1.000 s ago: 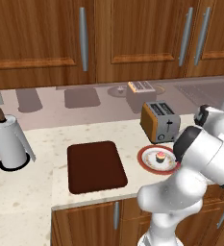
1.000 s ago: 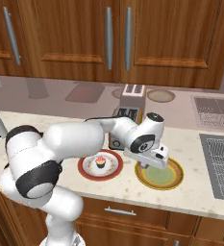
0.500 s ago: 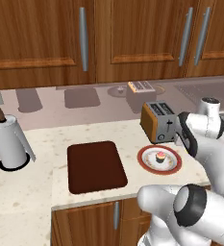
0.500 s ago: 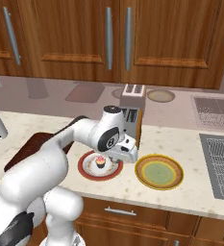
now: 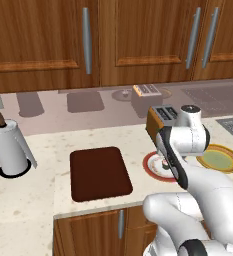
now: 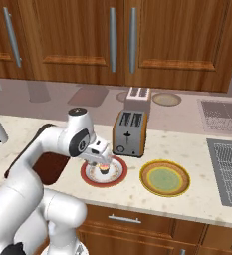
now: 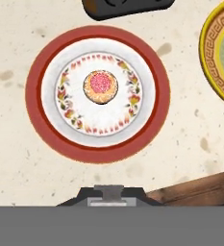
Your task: Move the dessert items from the plates to the tray.
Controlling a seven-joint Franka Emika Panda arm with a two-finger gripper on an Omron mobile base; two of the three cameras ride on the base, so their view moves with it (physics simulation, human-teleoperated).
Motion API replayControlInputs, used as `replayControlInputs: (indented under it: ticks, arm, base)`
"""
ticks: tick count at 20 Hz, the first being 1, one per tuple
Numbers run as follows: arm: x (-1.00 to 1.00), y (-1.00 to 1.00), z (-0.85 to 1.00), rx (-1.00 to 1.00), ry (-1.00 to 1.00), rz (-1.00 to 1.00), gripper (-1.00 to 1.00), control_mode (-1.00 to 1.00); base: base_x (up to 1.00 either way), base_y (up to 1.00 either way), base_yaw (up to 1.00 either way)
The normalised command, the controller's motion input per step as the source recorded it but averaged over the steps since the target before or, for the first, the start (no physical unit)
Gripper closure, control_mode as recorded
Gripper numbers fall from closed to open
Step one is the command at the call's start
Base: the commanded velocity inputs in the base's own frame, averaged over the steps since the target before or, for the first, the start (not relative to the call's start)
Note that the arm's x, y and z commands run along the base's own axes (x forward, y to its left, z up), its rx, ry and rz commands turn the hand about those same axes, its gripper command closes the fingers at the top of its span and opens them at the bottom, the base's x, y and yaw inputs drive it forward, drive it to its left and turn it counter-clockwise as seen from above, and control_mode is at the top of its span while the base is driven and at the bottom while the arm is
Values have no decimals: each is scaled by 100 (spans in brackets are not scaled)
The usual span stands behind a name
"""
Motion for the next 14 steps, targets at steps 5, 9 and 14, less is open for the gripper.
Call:
replayControlInputs:
  ticks: [5, 9, 14]
  arm:
    - [0, 95, 1, -3, 6, -2, 100, -100]
    - [1, 91, 0, -1, 7, -3, 100, -100]
    - [2, 51, -12, 1, 8, -3, 100, -100]
  base:
    - [0, 0, 0]
    - [0, 0, 0]
    - [0, 0, 0]
